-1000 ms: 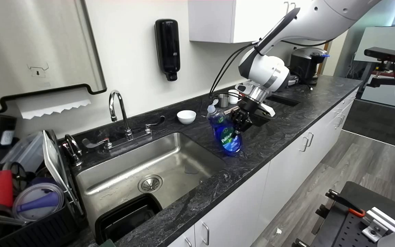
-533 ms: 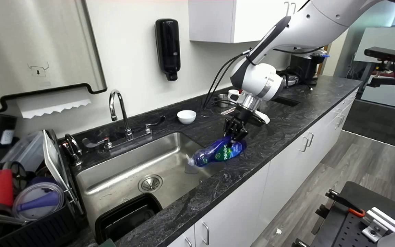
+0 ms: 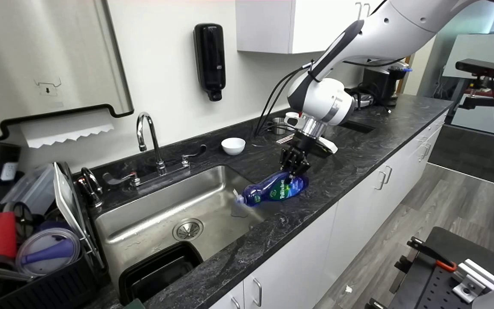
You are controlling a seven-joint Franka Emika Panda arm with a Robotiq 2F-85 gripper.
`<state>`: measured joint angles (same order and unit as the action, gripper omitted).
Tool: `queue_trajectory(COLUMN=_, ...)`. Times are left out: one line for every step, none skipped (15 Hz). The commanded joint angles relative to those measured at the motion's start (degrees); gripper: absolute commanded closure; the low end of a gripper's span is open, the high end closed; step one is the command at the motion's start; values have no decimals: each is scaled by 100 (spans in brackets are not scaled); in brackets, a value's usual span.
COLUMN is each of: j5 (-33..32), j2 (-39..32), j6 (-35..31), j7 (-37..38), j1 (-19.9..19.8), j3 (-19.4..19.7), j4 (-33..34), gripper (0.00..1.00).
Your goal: Pour some of the soap in the sink
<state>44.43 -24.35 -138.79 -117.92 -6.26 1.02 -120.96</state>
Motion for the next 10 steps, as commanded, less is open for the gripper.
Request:
queue_trajectory(j5=-256, j2=-253, j6=-395, j7=26, j1=-101, j3=-58, j4=-33, gripper=89)
queue_trajectory(j5=-245, j2=-261, j6=-352, j7=-30, j1=-145, j3=-57, j4=-2, gripper=89)
queue_trajectory(j5=-243, j2=-265, j6=-338, j7=-86, j1=-185, j3=-53, j4=20, gripper=89)
queue_trajectory(j5=-255, j2=-270, j6=-282, j7=-144, j1=-237, j3=-47, j4=50, gripper=89)
queue_trajectory(j5=-271, j2=-274, j6=-245, j7=-180, j1=-281, j3=-41, j4=70, gripper=89)
queue_trajectory(j5=-300, j2=-279, j6=-246, j7=-226, j1=-323, j3=-31, j4=84, gripper=89)
queue_trajectory(j5=-331, j2=-284, j6=-235, j7=-268, j1=-364, j3=-23, j4=95, gripper=89)
queue_trajectory(j5=-382, j2=-288, j6=-222, j7=-305, j1=-408, j3=-17, j4=109, gripper=89)
queue_trajectory(j5=-441, j2=-292, j6=-216, j7=-334, j1=-450, j3=-11, j4=126, gripper=89)
queue_trajectory(j5=-515, j2=-306, j6=-206, j7=-360, j1=-490, j3=3, j4=158, gripper=89)
